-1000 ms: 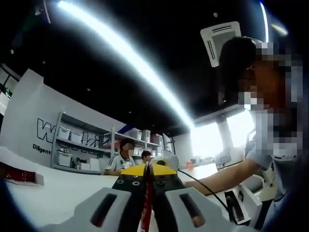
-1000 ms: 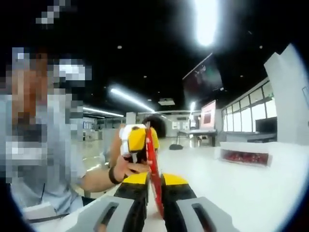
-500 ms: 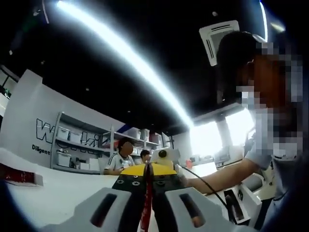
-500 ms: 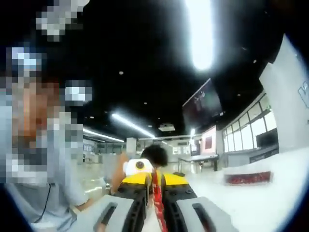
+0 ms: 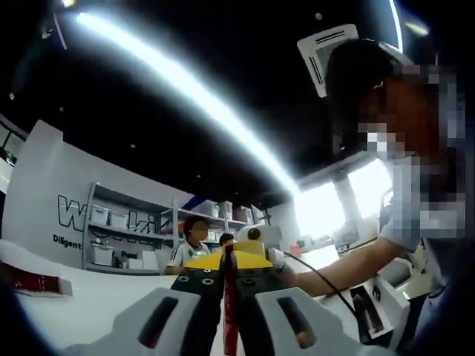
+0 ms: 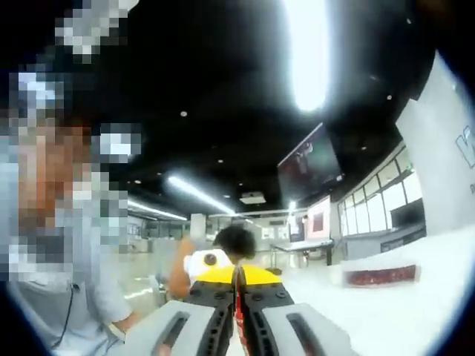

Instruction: Tear open the coffee pouch, take out the coffee, and pour the coffee from the pouch into the cup

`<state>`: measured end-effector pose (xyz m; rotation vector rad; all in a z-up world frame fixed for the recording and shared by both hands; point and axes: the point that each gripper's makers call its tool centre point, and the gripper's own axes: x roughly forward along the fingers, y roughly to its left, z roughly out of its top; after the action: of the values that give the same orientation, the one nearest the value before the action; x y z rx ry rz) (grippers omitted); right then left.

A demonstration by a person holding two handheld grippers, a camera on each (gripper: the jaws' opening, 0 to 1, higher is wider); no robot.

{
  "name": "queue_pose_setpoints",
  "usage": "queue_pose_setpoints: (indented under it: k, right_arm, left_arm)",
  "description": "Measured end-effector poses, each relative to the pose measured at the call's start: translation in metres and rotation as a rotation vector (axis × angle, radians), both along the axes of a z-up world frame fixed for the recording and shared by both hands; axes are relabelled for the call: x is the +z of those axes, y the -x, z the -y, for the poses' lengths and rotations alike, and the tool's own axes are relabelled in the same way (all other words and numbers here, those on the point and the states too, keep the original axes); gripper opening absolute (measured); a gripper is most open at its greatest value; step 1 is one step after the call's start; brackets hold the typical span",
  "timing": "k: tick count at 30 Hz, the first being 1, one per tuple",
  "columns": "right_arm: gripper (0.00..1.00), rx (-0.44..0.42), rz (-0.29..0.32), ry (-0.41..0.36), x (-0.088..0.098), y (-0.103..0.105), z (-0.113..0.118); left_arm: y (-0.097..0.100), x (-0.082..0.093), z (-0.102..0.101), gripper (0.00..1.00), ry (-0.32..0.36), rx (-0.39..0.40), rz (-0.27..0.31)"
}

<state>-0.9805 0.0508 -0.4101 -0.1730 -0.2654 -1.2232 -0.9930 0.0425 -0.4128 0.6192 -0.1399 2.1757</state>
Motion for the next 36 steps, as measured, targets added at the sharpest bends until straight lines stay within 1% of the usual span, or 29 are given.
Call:
queue_pose_setpoints:
  k: [3,4,5,7,9,10,11,12,13,16,18,19,24,25,28,33,34,36]
  right_arm:
    - [0.02,-0.004,0.017,-0.012,-0.0007,0.0019,0.0006]
    - [0.02,-0.008,0.032,-0.018,-0.001,0.0035,0.001]
    - [0.02,-0.008,0.061,-0.029,-0.0012,0.0045,0.0015]
    - [0.02,-0.016,0.069,-0.036,-0.0003,0.0041,0.0022]
    - [0.02,-0.038,0.064,-0.043,-0.0007,0.006,0.0028]
    - [0.02,-0.034,0.085,-0.047,-0.0005,0.0063,0.0026]
    - [0.02,-0.032,0.094,-0.052,-0.0007,0.0069,0.0025]
    - [0.02,-0.032,0.099,-0.055,-0.0008,0.0071,0.0024]
    - [0.02,-0.032,0.102,-0.057,-0.0008,0.0072,0.0021]
    - [0.02,-0.031,0.119,-0.064,-0.0014,0.0083,0.0016]
    - [0.01,-0.033,0.126,-0.066,-0.0019,0.0088,0.0018]
    - [0.01,-0.029,0.129,-0.068,-0.0019,0.0081,0.0017]
    - [0.01,-0.048,0.115,-0.073,-0.002,0.007,0.0025]
    - [0.01,-0.049,0.12,-0.076,-0.0022,0.0073,0.0027]
    - [0.01,-0.046,0.135,-0.08,-0.0026,0.0078,0.003]
    - [0.01,-0.06,0.144,-0.082,-0.0027,0.009,0.0041]
    - [0.01,-0.066,0.144,-0.084,-0.0028,0.0091,0.0048]
    - [0.01,-0.063,0.149,-0.082,-0.0027,0.0095,0.0052]
  left_arm:
    - [0.0013,-0.0004,0.0001,0.05,-0.001,0.003,0.011]
    - [0.0017,-0.0006,-0.0004,0.05,0.001,0.008,0.014]
    - [0.0023,-0.0006,-0.0001,0.04,0.01,0.024,0.007]
    - [0.0017,-0.0001,0.0,0.04,0.019,0.042,-0.002]
    - [0.0033,-0.0001,0.0004,0.04,0.03,0.068,-0.003]
    - [0.0034,0.0008,0.0004,0.04,0.041,0.083,-0.014]
    - [0.0032,0.0007,0.0,0.04,0.056,0.099,-0.024]
    - [0.0039,0.0006,0.0004,0.04,0.071,0.118,-0.034]
    - [0.0038,0.0013,-0.0002,0.04,0.094,0.144,-0.056]
    - [0.0033,0.0008,-0.0024,0.03,0.144,0.2,-0.09]
    - [0.0031,0.0003,-0.0025,0.03,0.138,0.198,-0.078]
    - [0.0025,0.0,-0.0024,0.03,0.127,0.18,-0.058]
    - [0.0029,0.0003,-0.0004,0.03,0.121,0.179,-0.051]
    - [0.0033,0.0002,-0.0002,0.03,0.121,0.181,-0.049]
    - [0.0025,-0.0003,-0.0012,0.02,0.141,0.206,-0.071]
    - [0.0036,-0.0002,0.0006,0.02,0.143,0.219,-0.071]
    - [0.0036,-0.0003,0.0016,0.02,0.127,0.204,-0.053]
    - [0.0036,0.0,0.0022,0.02,0.133,0.212,-0.06]
